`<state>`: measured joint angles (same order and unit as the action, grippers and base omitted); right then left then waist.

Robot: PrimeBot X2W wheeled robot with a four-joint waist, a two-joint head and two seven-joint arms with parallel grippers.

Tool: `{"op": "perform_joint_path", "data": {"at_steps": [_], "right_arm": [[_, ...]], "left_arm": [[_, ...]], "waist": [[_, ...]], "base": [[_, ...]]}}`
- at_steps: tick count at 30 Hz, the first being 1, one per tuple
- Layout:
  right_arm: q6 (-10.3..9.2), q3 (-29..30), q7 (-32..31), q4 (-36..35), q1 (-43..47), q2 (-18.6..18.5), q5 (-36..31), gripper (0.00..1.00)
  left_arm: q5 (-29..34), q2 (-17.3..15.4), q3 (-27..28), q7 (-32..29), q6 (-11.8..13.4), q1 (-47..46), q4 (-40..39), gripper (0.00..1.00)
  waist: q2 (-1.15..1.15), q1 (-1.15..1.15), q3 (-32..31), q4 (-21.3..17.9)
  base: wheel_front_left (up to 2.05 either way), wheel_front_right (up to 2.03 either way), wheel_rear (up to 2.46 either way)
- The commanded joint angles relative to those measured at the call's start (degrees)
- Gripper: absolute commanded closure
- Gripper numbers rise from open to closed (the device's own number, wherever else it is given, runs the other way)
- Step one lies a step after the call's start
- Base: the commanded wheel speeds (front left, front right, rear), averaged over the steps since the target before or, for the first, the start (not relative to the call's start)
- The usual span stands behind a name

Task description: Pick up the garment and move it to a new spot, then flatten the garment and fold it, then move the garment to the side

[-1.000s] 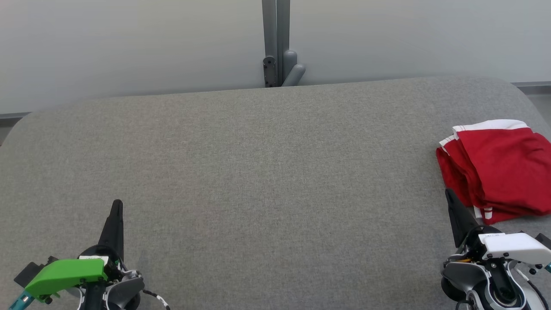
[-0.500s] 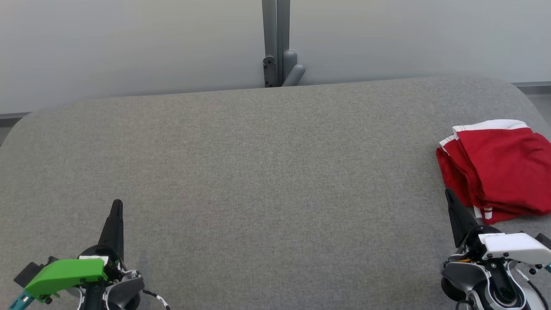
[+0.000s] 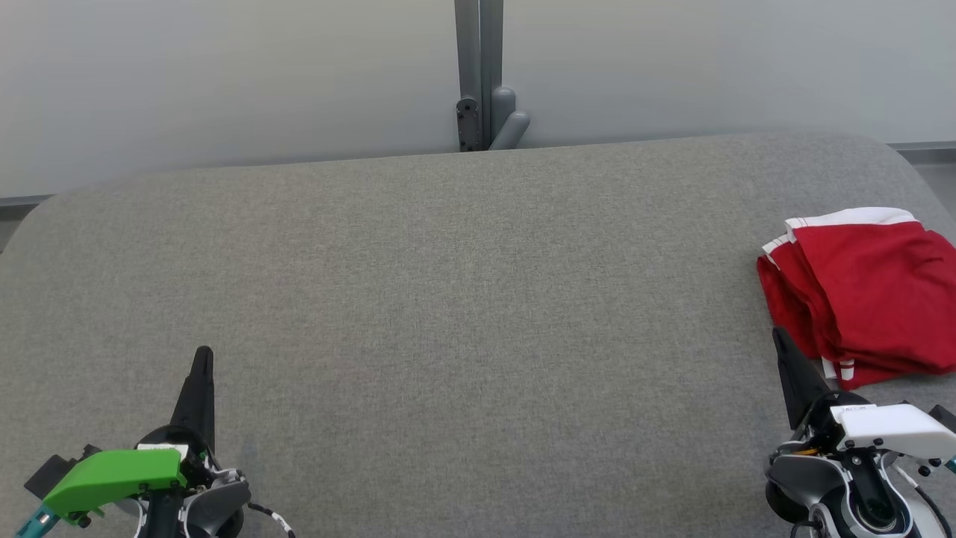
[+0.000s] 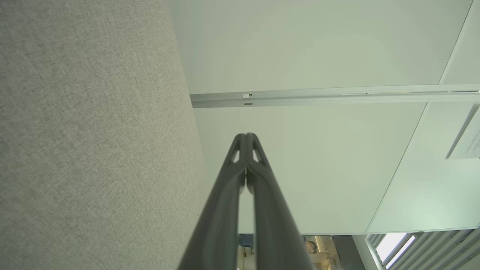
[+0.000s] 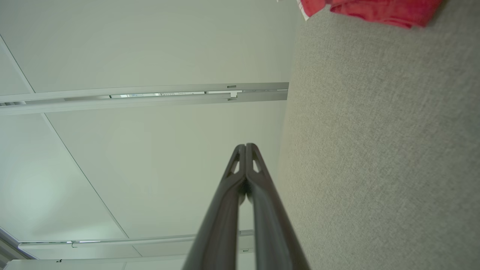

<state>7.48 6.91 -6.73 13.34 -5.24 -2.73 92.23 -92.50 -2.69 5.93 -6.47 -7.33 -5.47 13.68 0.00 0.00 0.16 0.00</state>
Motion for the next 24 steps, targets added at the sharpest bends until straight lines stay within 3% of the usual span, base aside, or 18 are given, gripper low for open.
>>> {"op": "perform_joint_path", "data": {"at_steps": [1, 24], "right_arm": [[0.02, 0.0, -0.1, -0.2, -0.5, -0.3, 0.4, 1.0], [0.02, 0.0, -0.1, -0.2, -0.5, -0.3, 0.5, 1.0]], "left_arm": [[0.0, -0.4, 0.3, 0.0, -0.3, -1.0, 0.0, 1.0], [0.0, -0.3, 0.3, 0.0, -0.3, -1.0, 0.0, 1.0]], "waist": [[0.0, 0.0, 0.0, 0.0], [0.0, 0.0, 0.0, 0.0]], "base": [[0.0, 0.0, 0.0], [0.0, 0.0, 0.0]]}}
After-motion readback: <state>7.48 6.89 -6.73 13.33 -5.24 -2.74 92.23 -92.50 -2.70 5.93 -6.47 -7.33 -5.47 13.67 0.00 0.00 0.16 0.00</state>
